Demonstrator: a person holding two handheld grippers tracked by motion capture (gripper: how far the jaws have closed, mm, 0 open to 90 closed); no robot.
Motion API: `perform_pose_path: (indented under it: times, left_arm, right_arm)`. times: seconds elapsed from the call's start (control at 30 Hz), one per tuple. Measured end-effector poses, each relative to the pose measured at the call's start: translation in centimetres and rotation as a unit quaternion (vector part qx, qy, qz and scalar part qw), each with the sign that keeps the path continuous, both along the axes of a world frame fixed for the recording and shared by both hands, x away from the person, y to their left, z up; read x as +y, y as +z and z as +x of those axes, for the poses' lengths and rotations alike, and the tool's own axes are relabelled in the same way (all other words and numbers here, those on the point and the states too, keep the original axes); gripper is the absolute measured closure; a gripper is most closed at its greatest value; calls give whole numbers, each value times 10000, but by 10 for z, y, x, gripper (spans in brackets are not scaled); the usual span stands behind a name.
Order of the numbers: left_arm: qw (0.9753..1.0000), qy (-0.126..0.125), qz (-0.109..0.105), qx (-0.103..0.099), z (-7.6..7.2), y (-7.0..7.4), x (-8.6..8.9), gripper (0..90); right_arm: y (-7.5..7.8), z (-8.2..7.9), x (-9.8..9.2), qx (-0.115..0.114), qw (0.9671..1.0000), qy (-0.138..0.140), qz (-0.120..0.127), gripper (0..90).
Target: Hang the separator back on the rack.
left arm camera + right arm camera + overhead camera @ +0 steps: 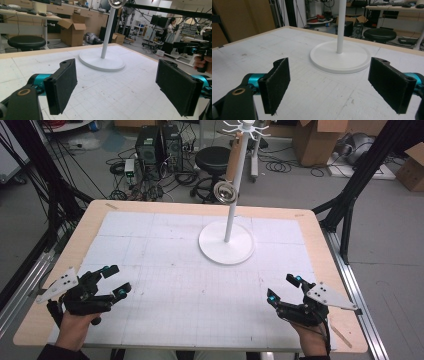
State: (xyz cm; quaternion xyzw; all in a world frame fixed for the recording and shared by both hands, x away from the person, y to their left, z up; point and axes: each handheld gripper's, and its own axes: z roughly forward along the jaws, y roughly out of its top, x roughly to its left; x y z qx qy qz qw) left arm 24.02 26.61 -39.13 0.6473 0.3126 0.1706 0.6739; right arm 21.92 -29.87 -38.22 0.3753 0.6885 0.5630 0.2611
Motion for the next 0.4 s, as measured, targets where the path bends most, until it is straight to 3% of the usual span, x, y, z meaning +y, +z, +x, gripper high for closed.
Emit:
perform_pose_path:
  times: [0.4]
  left_arm:
    - [10000,20,-26,22,1,-1,1,176]
  right_arm:
    - [-1,1,-1,21,10000,-17,19,166]
